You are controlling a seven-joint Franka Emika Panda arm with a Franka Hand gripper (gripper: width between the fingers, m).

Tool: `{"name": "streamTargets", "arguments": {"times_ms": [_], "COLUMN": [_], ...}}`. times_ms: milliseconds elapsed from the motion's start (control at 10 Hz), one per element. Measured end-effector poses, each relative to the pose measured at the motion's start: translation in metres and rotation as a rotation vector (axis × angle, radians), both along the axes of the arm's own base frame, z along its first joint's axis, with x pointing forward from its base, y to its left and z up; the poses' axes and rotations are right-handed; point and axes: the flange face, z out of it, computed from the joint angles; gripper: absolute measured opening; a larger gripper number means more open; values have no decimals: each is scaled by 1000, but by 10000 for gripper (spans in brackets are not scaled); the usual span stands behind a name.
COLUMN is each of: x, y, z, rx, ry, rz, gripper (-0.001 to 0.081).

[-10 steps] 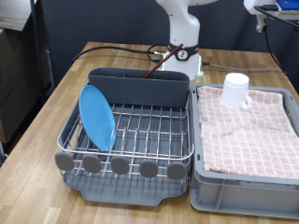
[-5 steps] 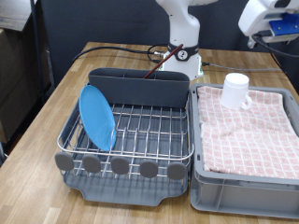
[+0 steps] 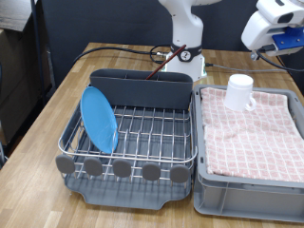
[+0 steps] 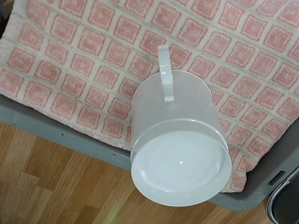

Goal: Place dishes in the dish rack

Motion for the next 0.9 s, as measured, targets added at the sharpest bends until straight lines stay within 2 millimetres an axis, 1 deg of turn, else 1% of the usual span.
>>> {"name": "streamTargets", "arguments": {"times_ms": [200, 500, 900], "x": [8, 19, 25], "y": [15, 34, 45], "z": [-12, -36, -72], "rx": [-36, -46, -52], "ry": [52, 78, 76], "rz": [27, 50, 43], "gripper": [803, 803, 803]}}
